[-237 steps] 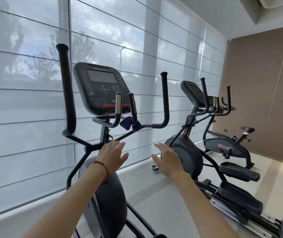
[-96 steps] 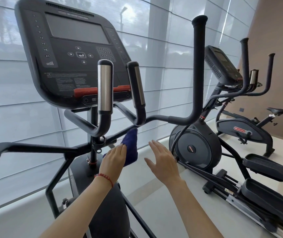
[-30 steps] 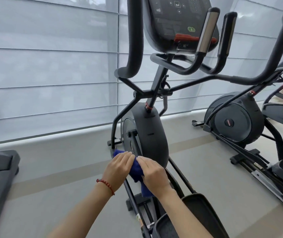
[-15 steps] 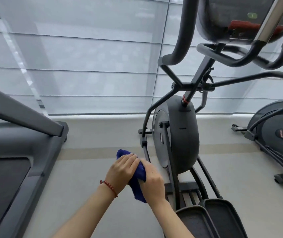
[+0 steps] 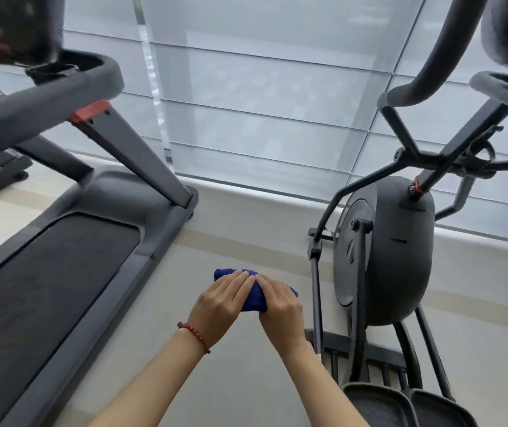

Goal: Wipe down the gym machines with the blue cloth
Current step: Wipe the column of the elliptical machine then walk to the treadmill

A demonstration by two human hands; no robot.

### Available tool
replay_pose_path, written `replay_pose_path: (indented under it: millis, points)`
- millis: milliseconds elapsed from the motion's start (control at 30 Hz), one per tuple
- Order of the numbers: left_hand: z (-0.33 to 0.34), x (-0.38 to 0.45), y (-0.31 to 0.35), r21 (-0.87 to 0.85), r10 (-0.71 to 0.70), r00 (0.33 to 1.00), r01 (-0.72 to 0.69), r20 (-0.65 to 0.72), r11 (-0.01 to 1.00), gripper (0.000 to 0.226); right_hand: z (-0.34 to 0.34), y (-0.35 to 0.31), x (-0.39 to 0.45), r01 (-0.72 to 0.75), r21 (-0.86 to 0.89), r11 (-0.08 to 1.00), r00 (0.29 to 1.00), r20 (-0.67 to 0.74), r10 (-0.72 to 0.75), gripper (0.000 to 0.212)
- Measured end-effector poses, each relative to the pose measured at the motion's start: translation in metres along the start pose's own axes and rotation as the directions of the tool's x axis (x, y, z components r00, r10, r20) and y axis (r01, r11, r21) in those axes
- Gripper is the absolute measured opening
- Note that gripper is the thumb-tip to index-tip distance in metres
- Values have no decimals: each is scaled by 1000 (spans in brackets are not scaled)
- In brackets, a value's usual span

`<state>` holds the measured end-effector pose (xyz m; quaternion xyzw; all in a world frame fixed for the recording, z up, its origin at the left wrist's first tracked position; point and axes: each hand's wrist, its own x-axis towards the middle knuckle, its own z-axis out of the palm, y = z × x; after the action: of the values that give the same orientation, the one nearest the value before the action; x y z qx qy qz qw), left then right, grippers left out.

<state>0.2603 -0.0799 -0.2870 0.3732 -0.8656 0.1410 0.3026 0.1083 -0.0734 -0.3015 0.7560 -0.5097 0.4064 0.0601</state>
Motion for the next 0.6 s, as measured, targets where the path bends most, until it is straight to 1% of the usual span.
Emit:
replay_pose_path:
  millis: [67,100,233,267,367,467,600]
  points:
    - [-3,-16,-5,40,-53,999,52,9,998,42,8,-5,1,73,0,997,997,9,-73,34]
    - [-5,-24,-7,58,-80,997,79,15,995,44,13,-9,2,102,0,995,995,11,-102,32]
    - [-16,-53,-15,104,-199,979,193,50,976,58,30,-23,3,205,3,979,979,19,-205,34]
    - [-20,-60,-17,119,-223,973,215,53,969,58,34,-26,2,221,8,975,975,28,-222,34]
    - [-30,-84,-24,157,-286,956,273,68,949,44,46,-39,0,258,28,966,964,54,-259,35]
    - [-44,-105,-32,169,-347,928,324,137,931,54,57,-57,0,288,56,956,953,83,-291,36]
    - [-66,-136,-46,173,-402,900,374,171,911,59,76,-85,-2,301,79,950,943,120,-309,35]
